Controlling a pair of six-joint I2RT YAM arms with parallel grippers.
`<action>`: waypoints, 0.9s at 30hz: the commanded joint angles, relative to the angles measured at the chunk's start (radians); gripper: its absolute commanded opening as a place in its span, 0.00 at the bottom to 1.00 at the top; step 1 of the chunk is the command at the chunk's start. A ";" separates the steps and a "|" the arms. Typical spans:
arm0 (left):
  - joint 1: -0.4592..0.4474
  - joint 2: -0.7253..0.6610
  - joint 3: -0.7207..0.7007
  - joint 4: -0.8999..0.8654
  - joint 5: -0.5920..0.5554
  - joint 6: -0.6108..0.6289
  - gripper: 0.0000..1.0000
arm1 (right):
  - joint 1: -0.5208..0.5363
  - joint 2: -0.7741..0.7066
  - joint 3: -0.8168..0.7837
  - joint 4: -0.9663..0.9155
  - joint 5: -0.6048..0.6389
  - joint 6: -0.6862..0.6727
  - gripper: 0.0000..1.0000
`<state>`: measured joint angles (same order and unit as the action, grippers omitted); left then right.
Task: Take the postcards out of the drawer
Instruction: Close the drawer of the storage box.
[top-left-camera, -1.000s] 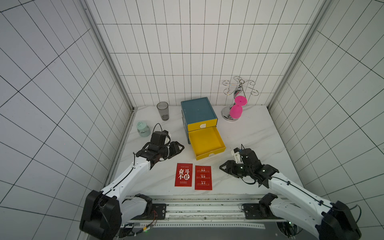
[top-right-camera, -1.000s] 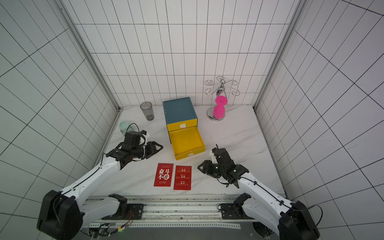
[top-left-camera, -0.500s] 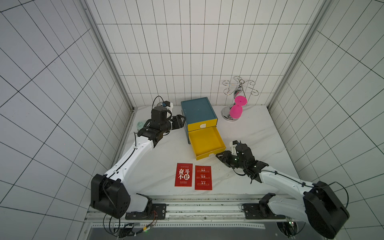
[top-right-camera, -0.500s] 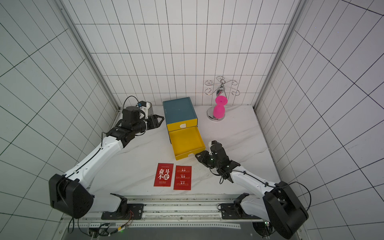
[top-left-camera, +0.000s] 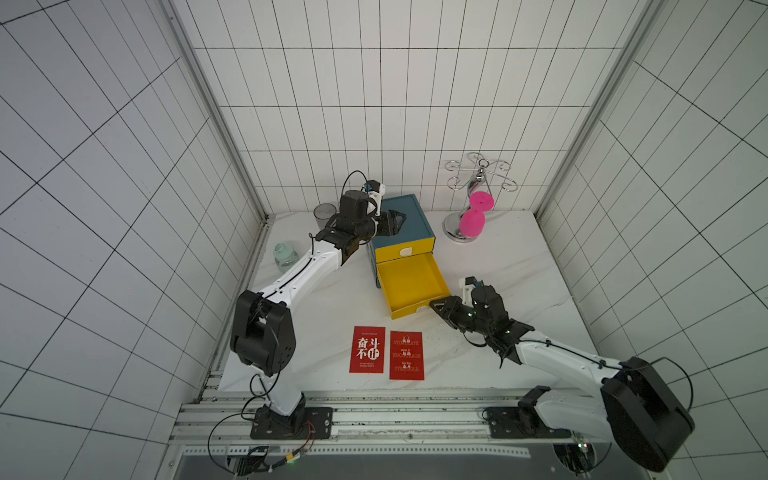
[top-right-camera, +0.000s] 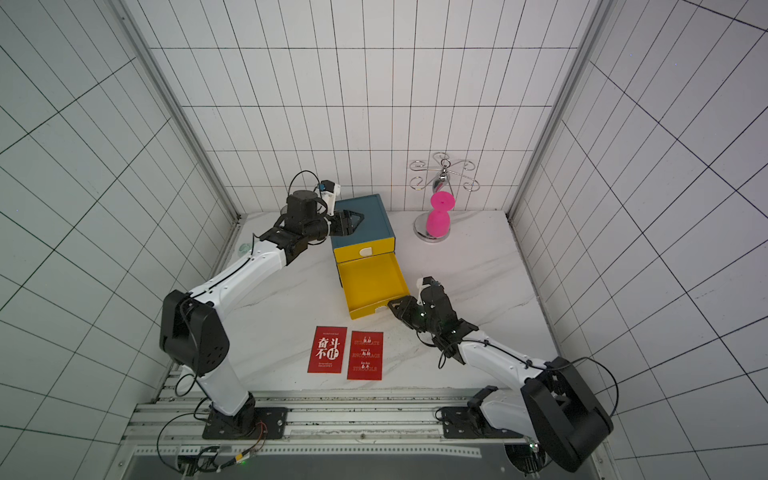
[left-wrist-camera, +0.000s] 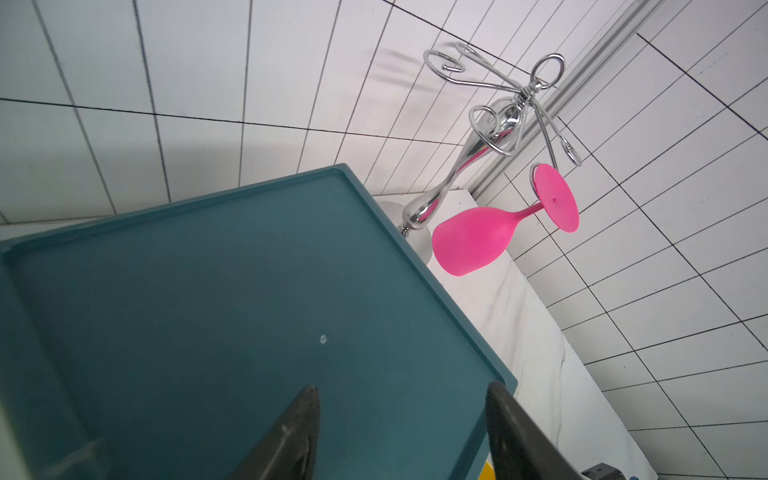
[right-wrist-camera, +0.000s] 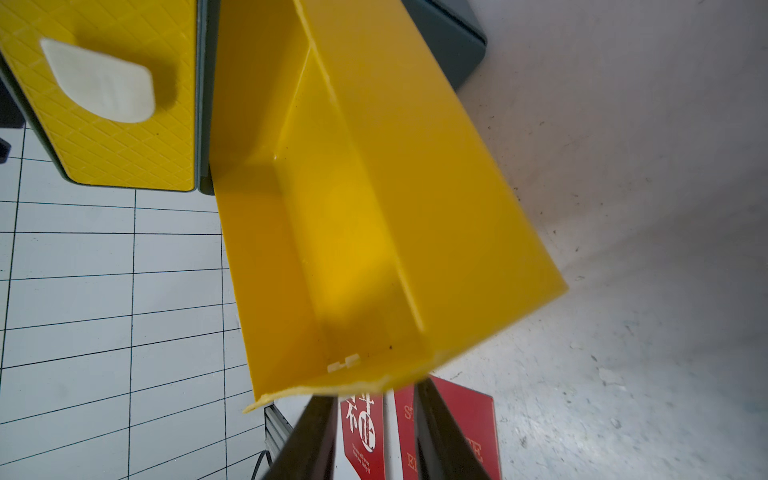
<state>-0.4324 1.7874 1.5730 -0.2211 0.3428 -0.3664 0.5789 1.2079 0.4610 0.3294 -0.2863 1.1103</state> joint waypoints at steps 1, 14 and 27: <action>-0.007 0.057 0.065 0.018 0.015 0.025 0.62 | 0.012 0.026 -0.007 0.057 0.017 0.012 0.34; -0.058 0.181 0.068 -0.008 0.041 0.032 0.63 | 0.024 0.081 -0.013 0.172 0.043 0.068 0.33; -0.063 0.193 -0.004 0.011 0.078 0.009 0.63 | 0.022 0.138 0.081 0.178 0.096 0.051 0.33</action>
<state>-0.4900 1.9293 1.6260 -0.1146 0.3992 -0.3397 0.5964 1.3212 0.4755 0.4797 -0.2359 1.1694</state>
